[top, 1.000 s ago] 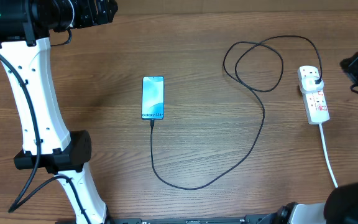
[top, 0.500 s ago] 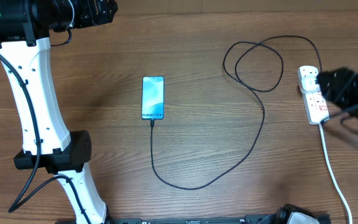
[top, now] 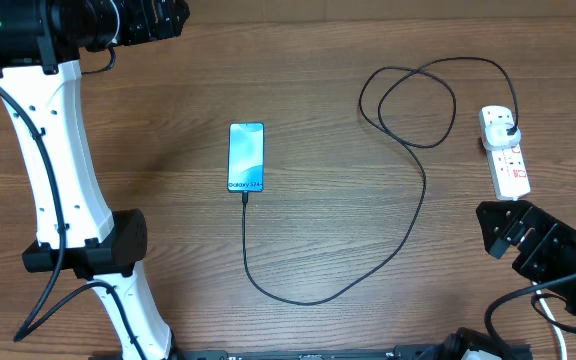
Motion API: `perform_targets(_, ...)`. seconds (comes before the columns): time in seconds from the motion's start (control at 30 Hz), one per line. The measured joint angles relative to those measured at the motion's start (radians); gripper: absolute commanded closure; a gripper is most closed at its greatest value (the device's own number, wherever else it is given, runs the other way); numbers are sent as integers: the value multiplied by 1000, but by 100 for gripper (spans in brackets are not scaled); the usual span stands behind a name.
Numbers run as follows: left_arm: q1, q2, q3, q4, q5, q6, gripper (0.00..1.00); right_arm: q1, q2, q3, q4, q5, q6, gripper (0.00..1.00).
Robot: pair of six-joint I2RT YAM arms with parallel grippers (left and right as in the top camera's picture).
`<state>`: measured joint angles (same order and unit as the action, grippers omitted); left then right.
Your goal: Plug charger to phone and switch on socket
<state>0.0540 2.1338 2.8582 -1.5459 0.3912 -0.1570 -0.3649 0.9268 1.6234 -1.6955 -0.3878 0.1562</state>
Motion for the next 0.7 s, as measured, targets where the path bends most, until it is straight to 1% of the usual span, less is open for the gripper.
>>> perform_targets(0.37,0,0,0,0,0,0,0,0,5,0,21,47,0,0)
perform_targets(0.47,0,0,0,0,0,0,0,1,0,-19,107,56,-5,0)
perform_targets(0.53,0,0,0,0,0,0,0,19,-16,-64,191,61,-13,0)
perform_targets(0.63,0,0,0,0,0,0,0,80,-63,-166,332,82,-22,0)
perform_targets(0.7,0,0,0,0,0,0,0,134,-121,-269,471,108,-27,0)
